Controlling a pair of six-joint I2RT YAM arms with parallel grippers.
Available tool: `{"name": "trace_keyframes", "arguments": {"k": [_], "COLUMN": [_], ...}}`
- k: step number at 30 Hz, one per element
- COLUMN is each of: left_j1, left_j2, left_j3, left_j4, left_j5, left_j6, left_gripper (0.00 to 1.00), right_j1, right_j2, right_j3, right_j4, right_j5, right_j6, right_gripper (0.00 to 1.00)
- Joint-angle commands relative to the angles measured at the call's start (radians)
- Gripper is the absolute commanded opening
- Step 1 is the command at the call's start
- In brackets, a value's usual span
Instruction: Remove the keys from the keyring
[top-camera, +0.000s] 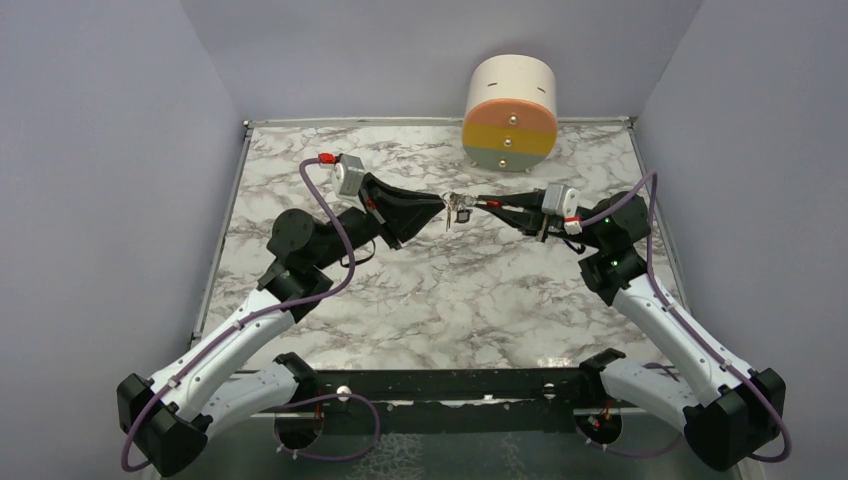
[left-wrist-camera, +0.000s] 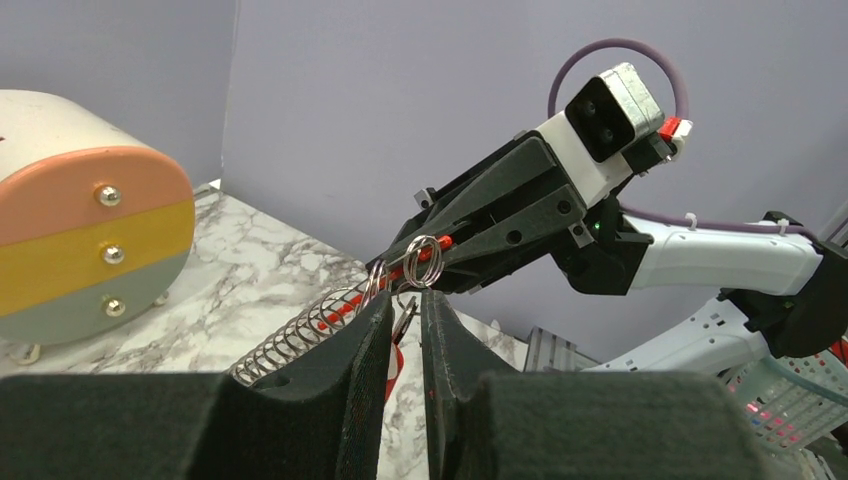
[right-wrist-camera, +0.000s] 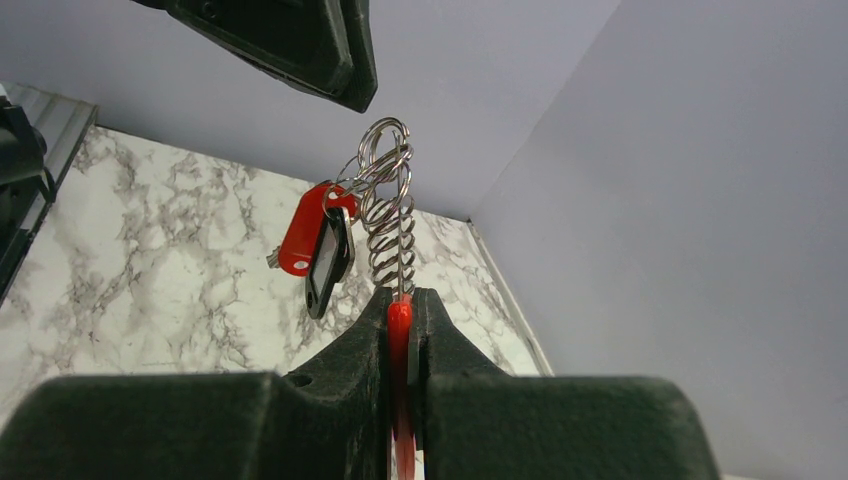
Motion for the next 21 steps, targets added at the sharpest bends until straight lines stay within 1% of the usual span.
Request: {"name": "trace_keyframes", "arguments": {"k": [1, 21], "left_j1": [-0.006, -0.006], "left_j2": [0.005, 0.014], "left_j3": [0.007, 0.004], "left_j4": [0.007, 0.008], "left_j5": [0.006, -0.02], "left_j6": [-0.009, 0.004], "left_gripper": [0.2, 0.21], "right_j1": [0.007, 0.009], "right_j2": [-0.024, -0.037], "right_j3": [0.004, 0.001], "right_j4": [0.033, 0.032], "right_j5": [0.022, 0.019], "right_j6": [-0.009, -0.006], "right_gripper": [0.02, 0.02]}}
